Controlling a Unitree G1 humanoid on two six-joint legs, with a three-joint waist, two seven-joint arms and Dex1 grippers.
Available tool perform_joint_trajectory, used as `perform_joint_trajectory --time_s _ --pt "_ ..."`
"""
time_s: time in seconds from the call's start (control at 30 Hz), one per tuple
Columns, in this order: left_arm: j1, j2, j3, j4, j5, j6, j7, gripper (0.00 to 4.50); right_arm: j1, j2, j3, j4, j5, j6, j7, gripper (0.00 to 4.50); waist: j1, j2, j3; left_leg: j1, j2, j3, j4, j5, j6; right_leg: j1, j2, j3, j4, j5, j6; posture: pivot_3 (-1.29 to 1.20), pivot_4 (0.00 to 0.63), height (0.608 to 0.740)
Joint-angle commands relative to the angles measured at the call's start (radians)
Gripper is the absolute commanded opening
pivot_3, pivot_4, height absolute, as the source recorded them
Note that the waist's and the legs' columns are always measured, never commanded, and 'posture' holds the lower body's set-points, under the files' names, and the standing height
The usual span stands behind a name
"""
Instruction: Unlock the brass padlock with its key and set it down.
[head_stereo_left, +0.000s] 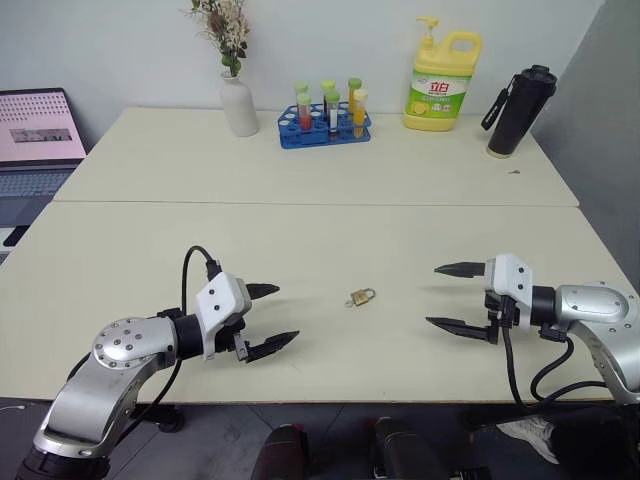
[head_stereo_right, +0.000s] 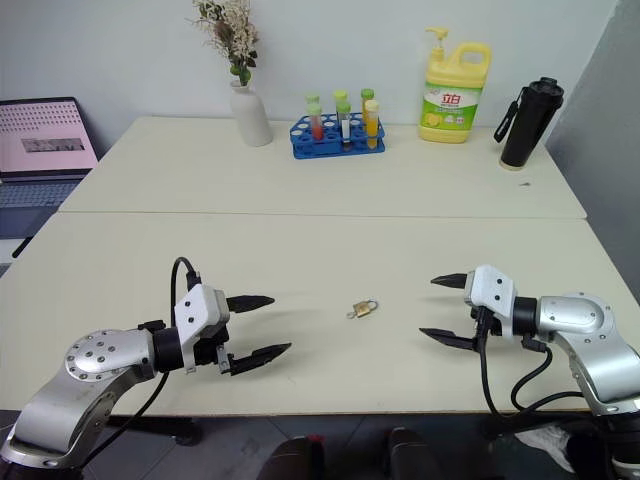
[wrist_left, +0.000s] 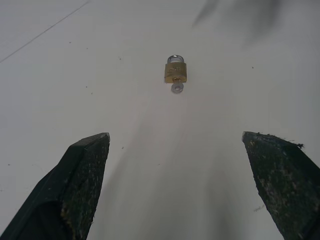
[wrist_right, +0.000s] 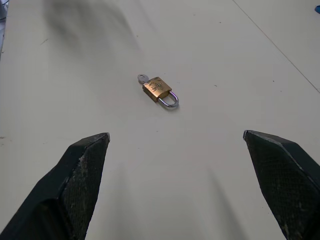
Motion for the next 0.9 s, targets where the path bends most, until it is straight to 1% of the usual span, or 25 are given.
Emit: perform_joint_trajectory --time_s 0.03,0.1,0.33,0.43,0.5,0.6,0.63,0.7,0.8,0.9 --pt "0.0 0.007 -0.002 -0.051 -0.013 -0.013 -0.019 4.43 -0.004 0.003 -0.003 -0.013 -0.002 -0.032 0.02 4.5 0.0 0.0 0.0 0.0 0.0 0.0 0.0 0.0 0.0 0.0 0.0 0.0 0.0 0.0 0.0 0.0 0.15 0.74" --pt "0.004 0.012 -0.008 -0.05 0.015 -0.026 -0.015 4.43 -0.005 0.006 0.003 -0.009 -0.007 -0.037 0.022 4.5 0.0 0.0 0.0 0.0 0.0 0.0 0.0 0.0 0.0 0.0 0.0 0.0 0.0 0.0 0.0 0.0 0.15 0.74" --pt "0.002 0.025 -0.008 -0.07 0.012 -0.007 -0.033 4.43 -0.028 0.004 0.032 0.024 -0.044 -0.043 0.034 4.5 0.0 0.0 0.0 0.0 0.0 0.0 0.0 0.0 0.0 0.0 0.0 0.0 0.0 0.0 0.0 0.0 0.15 0.74" --pt "0.008 0.037 -0.014 -0.074 0.032 -0.03 -0.044 4.43 -0.06 -0.004 0.056 0.055 -0.061 -0.057 0.068 4.5 0.0 0.0 0.0 0.0 0.0 0.0 0.0 0.0 0.0 0.0 0.0 0.0 0.0 0.0 0.0 0.0 0.15 0.74" --pt "0.001 0.034 -0.012 -0.062 0.029 -0.025 -0.044 4.43 -0.127 0.004 0.104 0.1 -0.095 -0.066 0.101 4.5 -0.002 0.0 0.0 0.0 0.0 0.001 0.0 0.0 0.0 0.0 0.0 0.0 0.0 0.0 0.0 0.0 0.15 0.74" --pt "-0.014 0.041 -0.009 -0.037 0.036 -0.036 -0.054 4.43 -0.278 0.046 0.205 0.202 -0.14 -0.053 0.176 4.5 -0.007 0.0 0.0 0.002 0.0 0.002 0.0 0.0 0.0 0.0 0.001 0.001 0.001 0.0 0.0 0.0 0.15 0.74" --pt "-0.012 0.04 -0.004 -0.039 0.03 -0.036 -0.056 4.43 -0.336 0.075 0.237 0.255 -0.151 -0.057 0.204 4.5 -0.006 0.0 0.0 0.002 0.001 0.002 0.0 0.0 0.0 0.0 0.001 0.001 0.002 0.0 0.0 0.0 0.15 0.74" --pt "-0.004 0.033 0.005 -0.042 0.024 -0.039 -0.052 4.43 -0.449 0.138 0.301 0.383 -0.186 -0.123 0.272 4.5 -0.008 0.0 0.001 0.003 0.001 0.001 0.0 0.0 0.0 0.0 0.002 0.001 0.002 0.0 -0.001 0.0 0.15 0.74" --pt "0.015 0.028 0.011 -0.047 0.029 -0.049 -0.043 4.43 -0.555 0.215 0.347 0.534 -0.224 -0.191 0.314 4.5 -0.005 0.0 0.0 0.002 0.001 0.0 -0.001 0.0 0.0 0.0 0.002 0.0 0.002 -0.001 -0.002 0.0 0.15 0.74" --pt "0.041 0.026 0.014 -0.055 0.036 -0.059 -0.036 4.43 -0.625 0.277 0.369 0.657 -0.254 -0.228 0.328 4.5 -0.001 0.0 0.0 0.001 0.001 0.001 -0.002 0.0 0.0 -0.001 0.001 0.0 0.002 0.0 -0.004 0.0 0.15 0.74"
